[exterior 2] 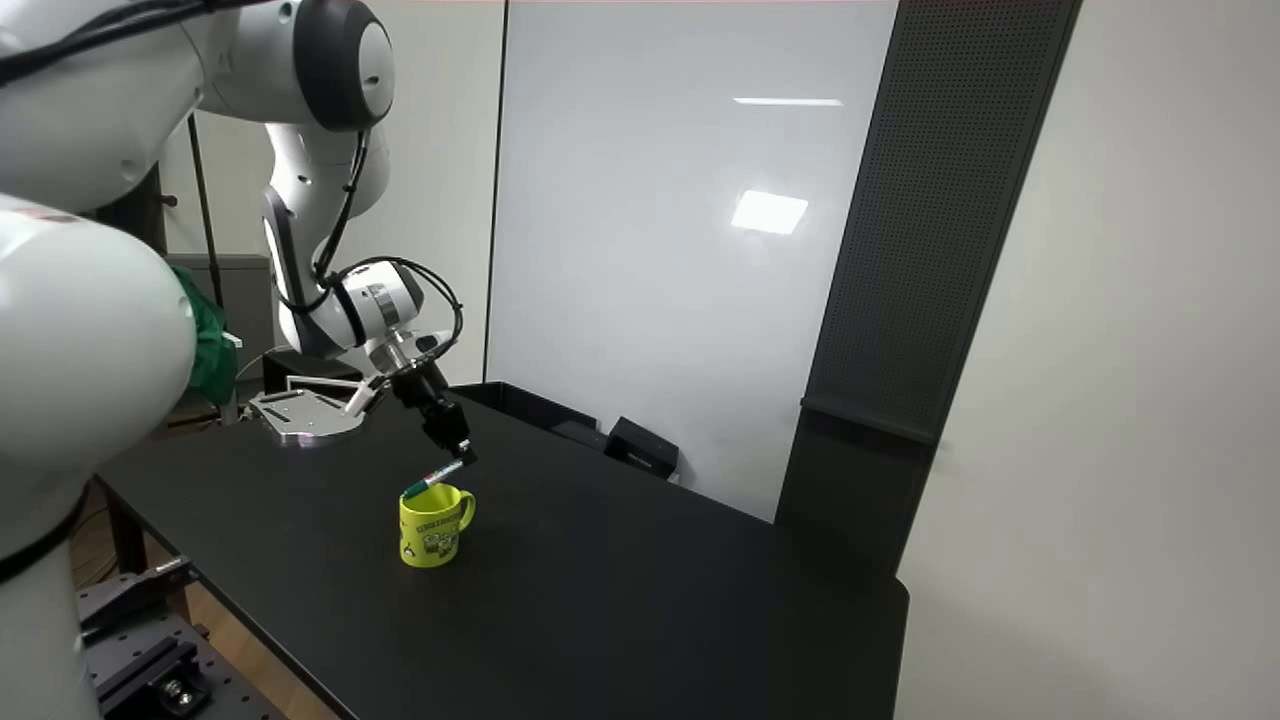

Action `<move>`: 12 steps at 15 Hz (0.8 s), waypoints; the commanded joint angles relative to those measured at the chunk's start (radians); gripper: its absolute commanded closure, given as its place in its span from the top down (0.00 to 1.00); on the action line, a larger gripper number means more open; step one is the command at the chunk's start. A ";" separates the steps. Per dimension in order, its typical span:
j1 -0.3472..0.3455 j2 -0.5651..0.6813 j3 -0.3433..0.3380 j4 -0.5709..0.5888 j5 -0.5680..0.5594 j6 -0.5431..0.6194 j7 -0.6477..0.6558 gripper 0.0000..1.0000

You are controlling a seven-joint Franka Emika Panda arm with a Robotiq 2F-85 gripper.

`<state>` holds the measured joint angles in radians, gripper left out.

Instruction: Put the green marker inside the yellow mug

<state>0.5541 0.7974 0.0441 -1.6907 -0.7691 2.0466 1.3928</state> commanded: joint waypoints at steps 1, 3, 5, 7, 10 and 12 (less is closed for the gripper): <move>0.007 -0.007 -0.004 -0.009 -0.034 0.013 0.045 0.06; 0.010 -0.008 -0.007 -0.011 -0.059 0.022 0.058 0.06; 0.014 -0.006 -0.015 -0.010 -0.101 0.051 0.094 0.06; 0.010 -0.004 -0.014 -0.010 -0.142 0.079 0.130 0.06; 0.003 -0.004 -0.006 -0.011 -0.190 0.093 0.163 0.06; -0.002 -0.004 -0.001 -0.012 -0.211 0.095 0.178 0.06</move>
<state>0.5557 0.7982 0.0415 -1.6911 -0.9344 2.1208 1.5055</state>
